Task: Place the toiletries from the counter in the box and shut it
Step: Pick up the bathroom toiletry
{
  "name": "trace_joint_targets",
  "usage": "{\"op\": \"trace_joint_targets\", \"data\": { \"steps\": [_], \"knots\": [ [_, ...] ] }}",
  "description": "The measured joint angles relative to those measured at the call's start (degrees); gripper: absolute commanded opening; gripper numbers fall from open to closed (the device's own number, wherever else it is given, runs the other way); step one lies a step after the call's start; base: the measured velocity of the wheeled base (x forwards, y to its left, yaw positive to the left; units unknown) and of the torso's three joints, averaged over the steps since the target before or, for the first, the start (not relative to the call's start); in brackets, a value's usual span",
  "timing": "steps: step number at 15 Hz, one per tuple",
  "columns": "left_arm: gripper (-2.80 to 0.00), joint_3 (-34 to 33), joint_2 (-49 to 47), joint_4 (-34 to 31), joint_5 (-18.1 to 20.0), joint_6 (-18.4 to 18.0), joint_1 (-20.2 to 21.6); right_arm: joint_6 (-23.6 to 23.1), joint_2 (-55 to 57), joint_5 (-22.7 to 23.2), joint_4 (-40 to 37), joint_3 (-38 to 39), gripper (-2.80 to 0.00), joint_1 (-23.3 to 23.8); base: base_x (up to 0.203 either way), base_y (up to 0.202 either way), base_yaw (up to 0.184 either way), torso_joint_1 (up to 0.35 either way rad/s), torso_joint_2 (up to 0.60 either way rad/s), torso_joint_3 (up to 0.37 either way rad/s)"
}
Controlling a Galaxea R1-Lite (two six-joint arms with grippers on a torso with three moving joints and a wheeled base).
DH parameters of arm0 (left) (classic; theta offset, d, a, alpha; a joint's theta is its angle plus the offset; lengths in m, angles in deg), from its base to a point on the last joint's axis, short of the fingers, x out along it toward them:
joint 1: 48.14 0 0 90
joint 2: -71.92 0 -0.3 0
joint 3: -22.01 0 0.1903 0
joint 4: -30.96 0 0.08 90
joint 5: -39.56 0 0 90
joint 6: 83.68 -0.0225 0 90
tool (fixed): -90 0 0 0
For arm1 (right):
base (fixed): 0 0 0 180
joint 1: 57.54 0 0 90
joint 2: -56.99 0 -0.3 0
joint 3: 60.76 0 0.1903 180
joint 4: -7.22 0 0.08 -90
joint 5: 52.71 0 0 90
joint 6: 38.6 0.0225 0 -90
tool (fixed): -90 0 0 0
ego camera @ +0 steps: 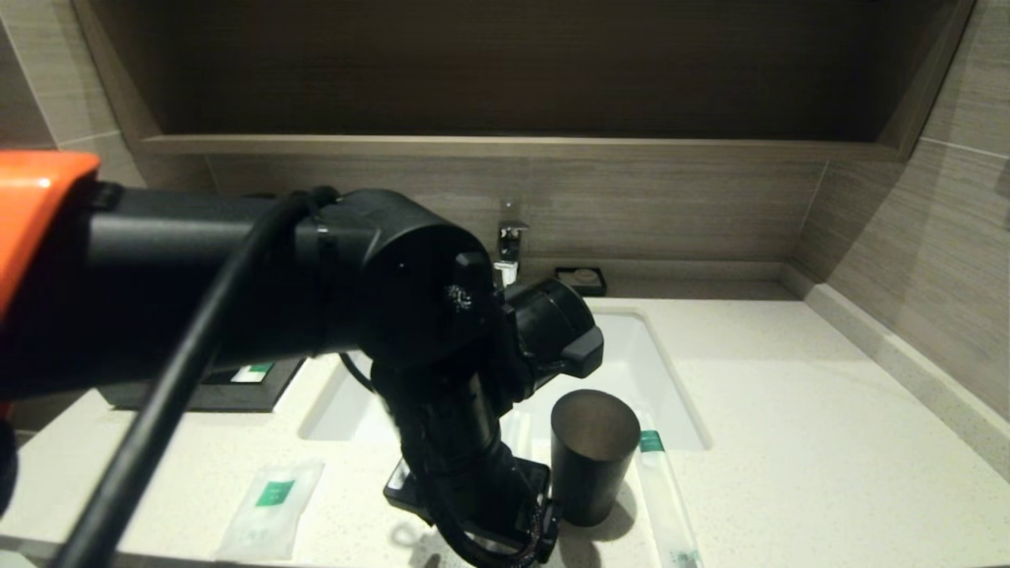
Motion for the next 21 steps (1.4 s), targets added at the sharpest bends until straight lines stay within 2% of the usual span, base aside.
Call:
{"op": "trace_joint_targets", "data": {
  "steps": [18, 21],
  "knots": [
    [0.00, 1.9, -3.4, -0.1, -0.8, -0.2, 0.3, 0.0, 0.0, 0.0, 0.0, 0.0, -2.80, 0.0, 0.000, 0.000, 0.000, 0.000, 0.00, 0.000],
    [0.00, 2.0, -4.3, 0.0, -2.4, -0.2, 0.3, 0.0, 0.0, 0.0, 0.0, 0.0, -2.80, 0.0, 0.000, 0.000, 0.000, 0.000, 0.00, 0.000]
  ]
}}
